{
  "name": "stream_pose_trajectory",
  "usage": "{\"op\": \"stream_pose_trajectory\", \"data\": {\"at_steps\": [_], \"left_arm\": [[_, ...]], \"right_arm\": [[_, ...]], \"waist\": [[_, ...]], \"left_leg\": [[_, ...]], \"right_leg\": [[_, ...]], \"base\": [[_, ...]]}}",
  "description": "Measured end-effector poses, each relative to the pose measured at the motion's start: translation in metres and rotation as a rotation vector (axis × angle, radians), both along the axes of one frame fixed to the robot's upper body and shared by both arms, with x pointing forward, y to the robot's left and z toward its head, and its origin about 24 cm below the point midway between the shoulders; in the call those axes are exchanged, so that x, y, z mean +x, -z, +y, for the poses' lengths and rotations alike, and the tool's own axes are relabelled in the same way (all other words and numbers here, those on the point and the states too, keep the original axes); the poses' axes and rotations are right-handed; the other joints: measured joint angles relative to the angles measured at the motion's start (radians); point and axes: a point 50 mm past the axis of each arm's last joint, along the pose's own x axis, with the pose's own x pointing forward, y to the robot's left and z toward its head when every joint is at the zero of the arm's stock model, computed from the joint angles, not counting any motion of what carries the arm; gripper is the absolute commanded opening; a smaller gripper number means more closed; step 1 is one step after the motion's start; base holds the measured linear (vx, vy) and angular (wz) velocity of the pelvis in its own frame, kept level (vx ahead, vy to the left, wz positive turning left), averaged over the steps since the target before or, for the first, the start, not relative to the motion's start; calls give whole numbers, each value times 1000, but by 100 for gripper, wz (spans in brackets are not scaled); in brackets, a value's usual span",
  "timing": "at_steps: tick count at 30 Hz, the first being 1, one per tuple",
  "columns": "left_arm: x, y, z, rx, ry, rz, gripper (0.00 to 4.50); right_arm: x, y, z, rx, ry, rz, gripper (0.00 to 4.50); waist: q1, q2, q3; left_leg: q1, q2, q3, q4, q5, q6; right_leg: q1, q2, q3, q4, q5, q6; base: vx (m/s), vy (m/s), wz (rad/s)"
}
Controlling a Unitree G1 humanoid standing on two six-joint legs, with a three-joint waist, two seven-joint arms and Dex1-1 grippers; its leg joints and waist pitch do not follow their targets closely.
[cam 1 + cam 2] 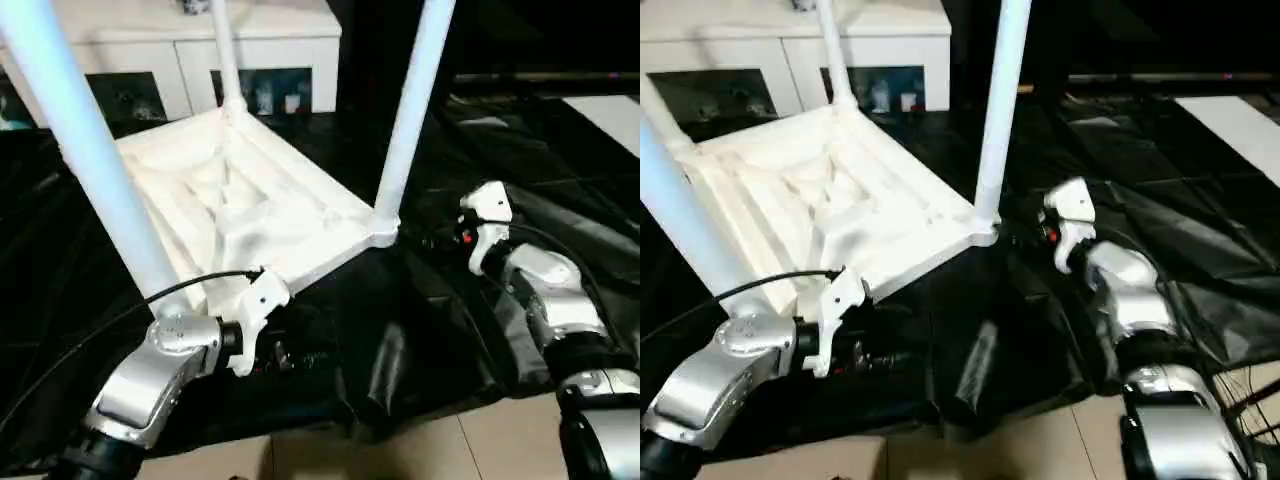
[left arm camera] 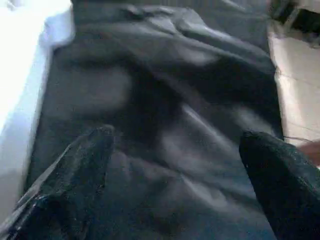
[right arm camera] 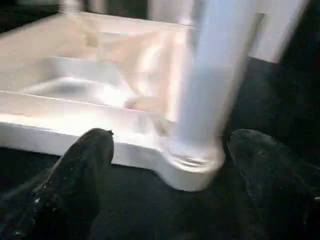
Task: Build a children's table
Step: Rotate table base
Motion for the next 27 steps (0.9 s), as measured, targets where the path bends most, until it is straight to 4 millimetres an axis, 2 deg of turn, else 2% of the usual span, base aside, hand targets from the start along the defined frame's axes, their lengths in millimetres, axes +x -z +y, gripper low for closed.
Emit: {"op": "stream_pose_trajectory", "data": {"at_steps": [5, 10, 12, 17, 20, 24, 27], "left_arm": [[5, -6, -14, -39, -22, -51, 446], [-3, -4, -32, -68, 4, -56, 446], [-7, -1, -29, -65, -5, -48, 446], [-18, 8, -12, -47, -25, -14, 446], [-27, 12, -1, -50, 3, 16, 446], [-34, 16, 12, -45, 14, 44, 446], [-36, 12, 17, -56, 27, 41, 446]], "right_arm": [[4, 1, 33, 34, -95, 13, 404], [21, -20, 67, 50, -135, -20, 404], [24, -23, 70, 50, -121, -22, 404], [31, -20, 76, 52, -57, 0, 404], [36, -21, 77, 33, -3, -12, 404], [43, -23, 70, 23, 124, -26, 404], [47, -24, 62, 18, 207, -34, 404]], "waist": [[-4, -8, 5], [2, -18, 9], [11, -25, 12], [14, -36, 19], [14, -37, 21], [27, -36, 22], [34, -34, 22]], "left_leg": [[1, 0, 0, 0, 0, 0], [-1, 1, 0, 0, 0, 0], [-2, 1, 0, 0, 0, 0], [-2, 1, 0, 0, 0, 0], [-2, 1, 0, 0, 0, 0], [-2, 1, 0, 0, 0, -1], [-2, 0, 0, 0, 0, -1]], "right_leg": [[-2, 0, 0, 4, 0, 0], [-3, 0, -1, 5, -2, 1], [-3, 0, -1, 4, -3, 1], [-4, 0, -1, 4, -3, 1], [-4, 0, 0, 4, -3, 1], [-4, 0, 0, 4, -3, 1], [-3, 0, 0, 4, -3, 1]], "base": [[0, 0, 0], [0, 0, 0], [0, 0, 0], [0, 0, 0], [0, 0, 0], [0, 0, 0], [0, 0, 0]]}}
